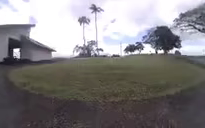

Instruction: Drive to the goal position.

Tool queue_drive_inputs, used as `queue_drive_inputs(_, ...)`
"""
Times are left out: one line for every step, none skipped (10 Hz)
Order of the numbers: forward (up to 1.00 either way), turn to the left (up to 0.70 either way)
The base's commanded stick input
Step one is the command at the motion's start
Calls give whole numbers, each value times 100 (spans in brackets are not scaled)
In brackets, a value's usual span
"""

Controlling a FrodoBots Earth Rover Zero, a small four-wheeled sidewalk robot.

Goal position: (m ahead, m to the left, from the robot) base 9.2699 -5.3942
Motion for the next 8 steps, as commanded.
queue_drive_inputs(0, -50)
queue_drive_inputs(0, -50)
queue_drive_inputs(0, -50)
queue_drive_inputs(0, -50)
queue_drive_inputs(0, -50)
queue_drive_inputs(0, -50)
queue_drive_inputs(0, -50)
queue_drive_inputs(0, -50)
